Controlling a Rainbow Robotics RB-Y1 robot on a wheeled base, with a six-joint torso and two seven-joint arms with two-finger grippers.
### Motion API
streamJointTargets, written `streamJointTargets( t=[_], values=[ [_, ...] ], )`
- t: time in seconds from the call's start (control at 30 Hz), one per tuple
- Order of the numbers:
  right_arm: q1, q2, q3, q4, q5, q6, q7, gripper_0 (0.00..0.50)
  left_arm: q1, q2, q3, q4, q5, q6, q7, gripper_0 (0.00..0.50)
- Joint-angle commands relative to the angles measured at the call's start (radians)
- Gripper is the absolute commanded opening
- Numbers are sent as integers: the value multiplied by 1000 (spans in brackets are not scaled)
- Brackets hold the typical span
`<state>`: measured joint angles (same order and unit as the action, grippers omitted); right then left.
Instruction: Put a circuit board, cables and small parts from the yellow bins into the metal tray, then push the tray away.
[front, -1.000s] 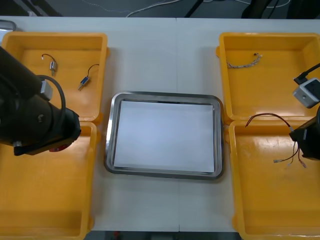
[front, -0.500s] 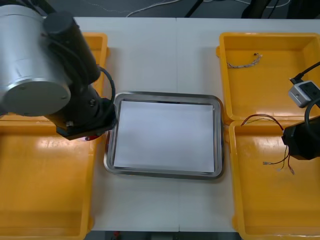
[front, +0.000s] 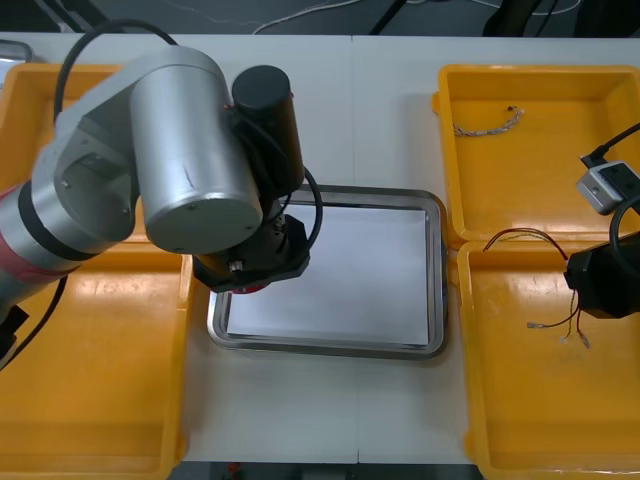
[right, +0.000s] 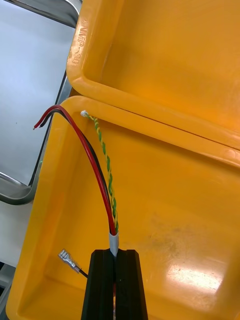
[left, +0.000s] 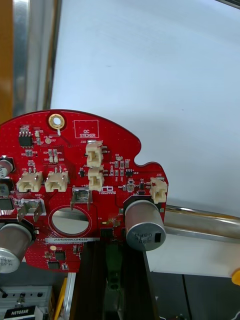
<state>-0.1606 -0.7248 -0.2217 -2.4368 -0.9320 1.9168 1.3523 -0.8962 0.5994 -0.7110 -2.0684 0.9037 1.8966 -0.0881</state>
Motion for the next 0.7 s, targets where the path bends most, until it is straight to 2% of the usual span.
streamJointTargets(
  t=[0.03,0.4,0.7],
  values=[
    [-22,-36,10,-7,6,3,-29,0,-44,-58,-76,28,-63,-50,21,0],
    [-22,-36,10,-7,6,3,-29,0,11,-79,-90,57,-78,-63,-81,0],
    [-22,-36,10,-7,6,3,-29,0,65,-73,-120,96,-157,-105,-153,0]
  ],
)
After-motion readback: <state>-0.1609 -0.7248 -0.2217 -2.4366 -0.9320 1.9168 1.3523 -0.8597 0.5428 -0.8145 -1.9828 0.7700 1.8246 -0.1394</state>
